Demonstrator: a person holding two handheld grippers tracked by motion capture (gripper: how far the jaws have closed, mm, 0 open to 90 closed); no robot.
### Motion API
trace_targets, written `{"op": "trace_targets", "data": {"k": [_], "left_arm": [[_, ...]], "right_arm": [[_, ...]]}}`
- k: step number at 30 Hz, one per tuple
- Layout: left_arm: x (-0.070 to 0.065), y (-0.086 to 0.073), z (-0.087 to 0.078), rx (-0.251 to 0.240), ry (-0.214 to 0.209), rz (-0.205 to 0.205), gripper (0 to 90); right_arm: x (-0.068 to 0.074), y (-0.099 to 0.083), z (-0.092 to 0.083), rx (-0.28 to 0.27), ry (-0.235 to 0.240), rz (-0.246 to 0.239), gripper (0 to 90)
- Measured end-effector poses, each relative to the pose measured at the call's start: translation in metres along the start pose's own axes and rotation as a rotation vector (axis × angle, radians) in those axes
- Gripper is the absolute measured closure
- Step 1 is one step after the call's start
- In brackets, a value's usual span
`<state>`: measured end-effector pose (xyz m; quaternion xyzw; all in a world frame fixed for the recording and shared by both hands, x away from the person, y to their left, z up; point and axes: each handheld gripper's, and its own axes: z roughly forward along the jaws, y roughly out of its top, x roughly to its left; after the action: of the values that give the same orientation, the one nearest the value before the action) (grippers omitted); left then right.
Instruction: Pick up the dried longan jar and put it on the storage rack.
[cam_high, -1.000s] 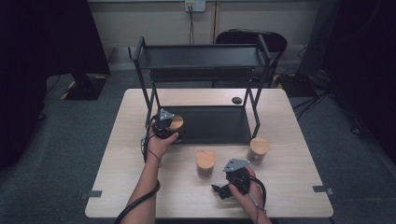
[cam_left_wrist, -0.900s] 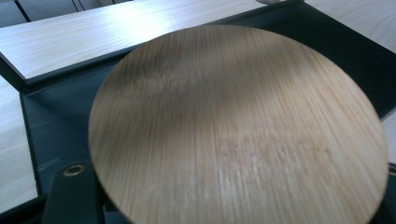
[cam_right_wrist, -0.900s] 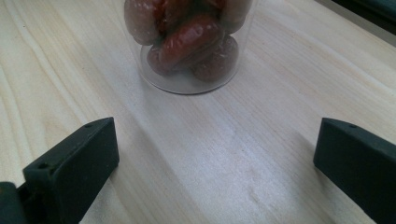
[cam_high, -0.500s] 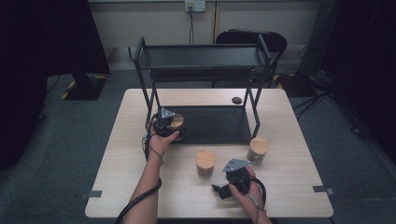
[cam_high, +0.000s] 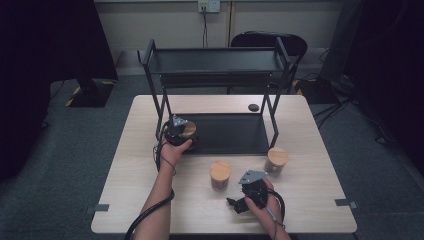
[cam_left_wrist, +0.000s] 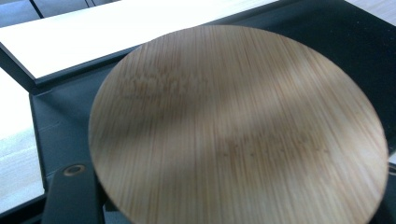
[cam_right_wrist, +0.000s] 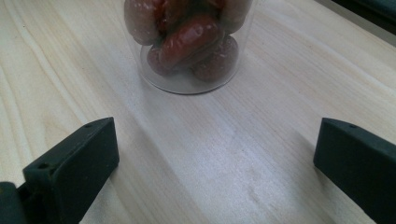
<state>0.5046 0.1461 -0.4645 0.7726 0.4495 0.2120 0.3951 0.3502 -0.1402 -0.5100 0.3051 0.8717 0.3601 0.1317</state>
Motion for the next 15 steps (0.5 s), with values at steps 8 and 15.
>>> {"op": "trace_targets", "data": {"k": [8, 15], "left_arm": [[-0.001, 0.002, 0.006, 0.002, 0.012, 0.0, 25.9], [-0.002, 0.003, 0.013, 0.013, 0.017, 0.004, 25.9]], "right_arm": [[0.0, 0.0, 0.0, 0.0, 0.0, 0.0, 0.0], [0.0, 0.0, 0.0, 0.0, 0.0, 0.0, 0.0]]}}
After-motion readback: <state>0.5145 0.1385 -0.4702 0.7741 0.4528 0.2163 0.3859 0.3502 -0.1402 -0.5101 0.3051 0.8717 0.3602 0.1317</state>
